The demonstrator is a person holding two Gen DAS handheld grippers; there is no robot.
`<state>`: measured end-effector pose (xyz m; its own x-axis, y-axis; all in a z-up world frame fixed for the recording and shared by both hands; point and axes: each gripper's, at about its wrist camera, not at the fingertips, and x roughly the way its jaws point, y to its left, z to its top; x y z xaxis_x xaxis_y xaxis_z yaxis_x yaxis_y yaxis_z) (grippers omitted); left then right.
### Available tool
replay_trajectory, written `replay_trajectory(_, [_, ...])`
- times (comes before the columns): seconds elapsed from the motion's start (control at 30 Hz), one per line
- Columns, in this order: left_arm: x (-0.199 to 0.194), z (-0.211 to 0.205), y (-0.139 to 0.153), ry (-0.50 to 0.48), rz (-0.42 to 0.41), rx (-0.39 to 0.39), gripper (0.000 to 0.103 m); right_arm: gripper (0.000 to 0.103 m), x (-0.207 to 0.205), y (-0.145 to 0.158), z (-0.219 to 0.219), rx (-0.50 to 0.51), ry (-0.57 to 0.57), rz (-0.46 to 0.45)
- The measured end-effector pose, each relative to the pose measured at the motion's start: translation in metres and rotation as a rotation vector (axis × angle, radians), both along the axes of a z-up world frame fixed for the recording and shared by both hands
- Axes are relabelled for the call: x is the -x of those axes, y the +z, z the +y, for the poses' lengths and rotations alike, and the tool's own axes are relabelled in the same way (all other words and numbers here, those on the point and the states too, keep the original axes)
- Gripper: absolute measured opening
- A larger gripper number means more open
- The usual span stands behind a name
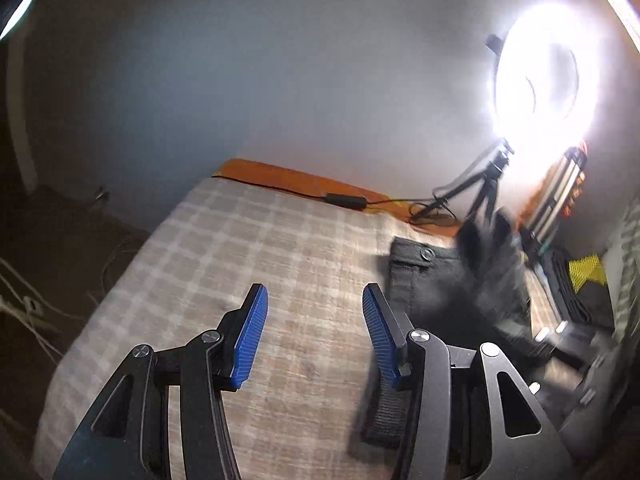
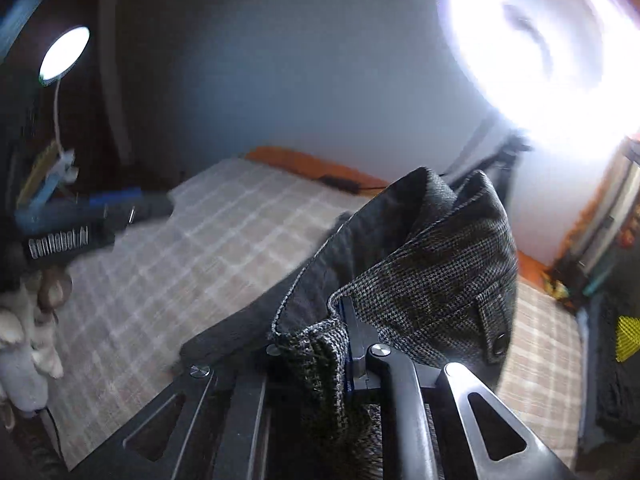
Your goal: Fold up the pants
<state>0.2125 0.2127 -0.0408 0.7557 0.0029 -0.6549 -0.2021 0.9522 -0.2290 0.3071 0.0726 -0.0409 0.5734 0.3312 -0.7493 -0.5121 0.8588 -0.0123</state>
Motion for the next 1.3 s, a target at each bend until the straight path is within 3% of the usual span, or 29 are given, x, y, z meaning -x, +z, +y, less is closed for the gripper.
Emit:
replay_trajectory(0.2, [0.004,0.025,0.003,0.062,-0.015,0.043,0.048,0.008,0.008,-0.036,0.056,0.089,0.084,0.024])
replay_trajectory(0.4, [0.001,0.027,0.000,0.062,-0.007,0.033,0.048,0.009,0.006,-0.052,0.068,0.095,0.091,0.049])
replay_trajectory(0.47, [0.001,0.025,0.000,0.054,-0.005,0.027,0.048,0.017,0.006,-0.055,0.069,0.071,0.109,0.070])
replay_trajectory(0.53, [0.001,0.021,0.002,0.049,-0.005,0.015,0.048,0.032,0.005,-0.054,0.064,0.015,0.134,0.101])
replay_trajectory(0.57, [0.001,0.019,0.002,0.046,-0.006,0.009,0.048,0.047,0.005,-0.052,0.058,-0.064,0.175,0.146])
replay_trajectory(0.67, [0.001,0.013,0.005,0.041,-0.007,0.006,0.048,0.056,0.011,-0.041,0.044,-0.244,0.241,0.211])
replay_trajectory(0.77, [0.000,0.004,0.005,0.019,-0.001,0.010,0.048,0.056,0.017,-0.027,0.011,-0.388,0.232,0.231])
replay_trajectory(0.93, [-0.003,-0.036,-0.002,-0.082,0.017,-0.026,0.054,0.057,0.020,-0.017,-0.052,-0.468,0.112,0.197])
replay_trajectory(1.1, [-0.008,-0.085,-0.018,-0.208,0.056,-0.076,0.055,0.056,0.007,-0.016,-0.099,-0.442,-0.023,0.153])
replay_trajectory(1.17, [-0.012,-0.102,-0.031,-0.251,0.096,-0.116,0.055,0.051,-0.002,-0.017,-0.110,-0.428,-0.057,0.136])
replay_trajectory(1.3, [-0.017,-0.114,-0.054,-0.284,0.173,-0.167,0.055,0.045,-0.022,-0.016,-0.111,-0.347,-0.048,0.099])
